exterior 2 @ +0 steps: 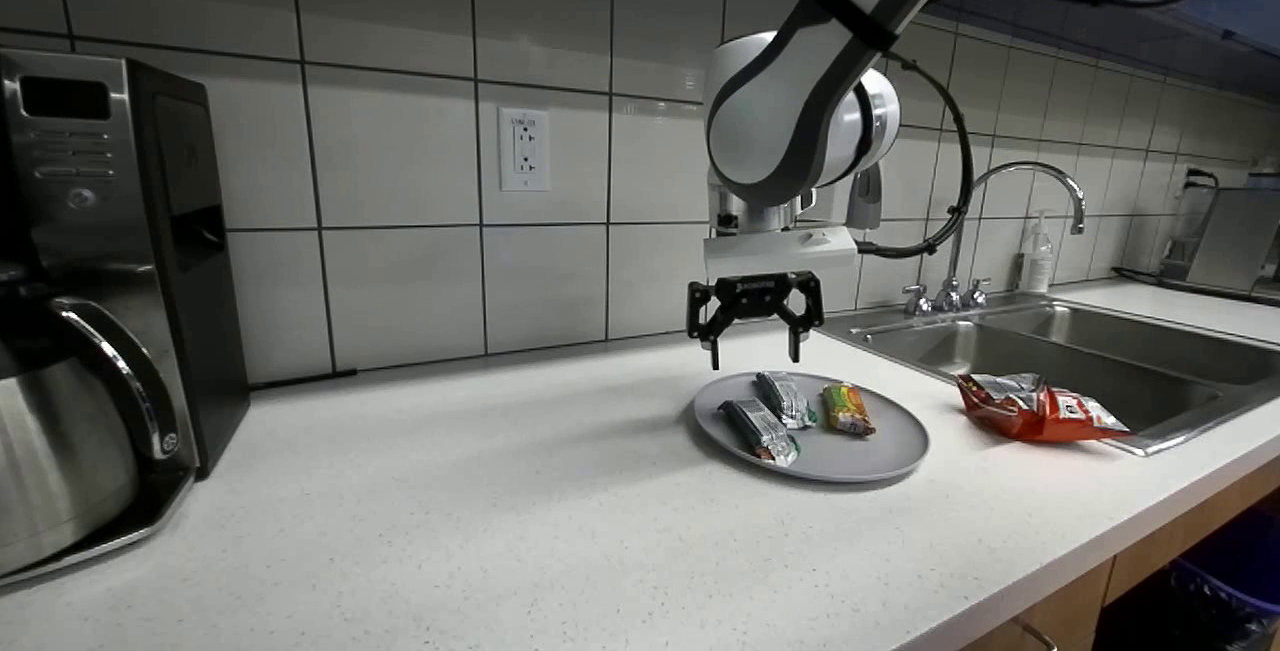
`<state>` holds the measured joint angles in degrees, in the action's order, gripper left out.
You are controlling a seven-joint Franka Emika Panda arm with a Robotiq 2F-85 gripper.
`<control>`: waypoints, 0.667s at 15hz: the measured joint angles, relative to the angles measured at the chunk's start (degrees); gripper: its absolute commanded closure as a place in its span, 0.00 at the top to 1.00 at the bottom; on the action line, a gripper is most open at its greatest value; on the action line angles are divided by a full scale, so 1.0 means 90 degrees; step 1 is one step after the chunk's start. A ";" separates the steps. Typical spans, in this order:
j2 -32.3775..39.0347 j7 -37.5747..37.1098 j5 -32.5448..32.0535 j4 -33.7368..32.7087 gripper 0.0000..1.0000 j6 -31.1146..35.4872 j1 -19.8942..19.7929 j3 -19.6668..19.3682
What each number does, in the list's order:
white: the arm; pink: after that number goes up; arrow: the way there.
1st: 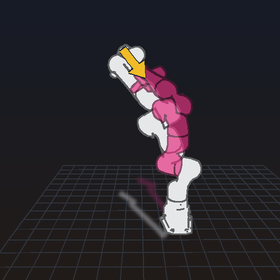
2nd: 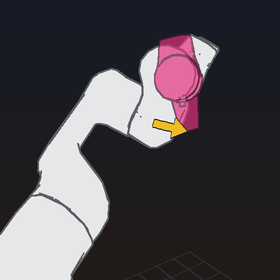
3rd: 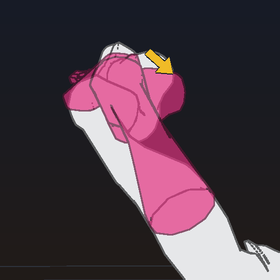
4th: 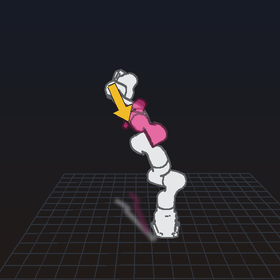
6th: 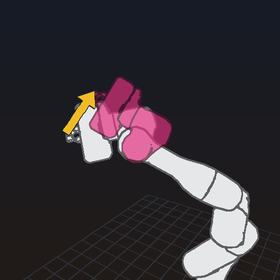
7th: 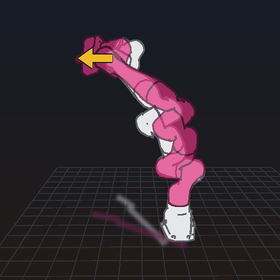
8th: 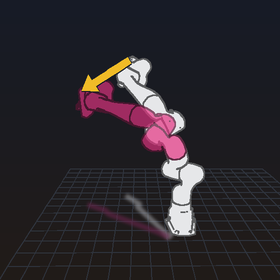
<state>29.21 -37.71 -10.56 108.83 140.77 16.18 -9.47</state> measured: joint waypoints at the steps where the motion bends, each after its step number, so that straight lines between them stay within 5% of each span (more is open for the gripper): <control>1: -0.0063 0.0004 0.0000 0.0024 1.00 0.0000 0.0000 0.0018; 10: -0.0766 0.0432 0.0000 0.0587 1.00 0.0018 -0.0023 0.0299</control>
<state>22.31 -33.83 -10.56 114.12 140.93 15.98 -6.78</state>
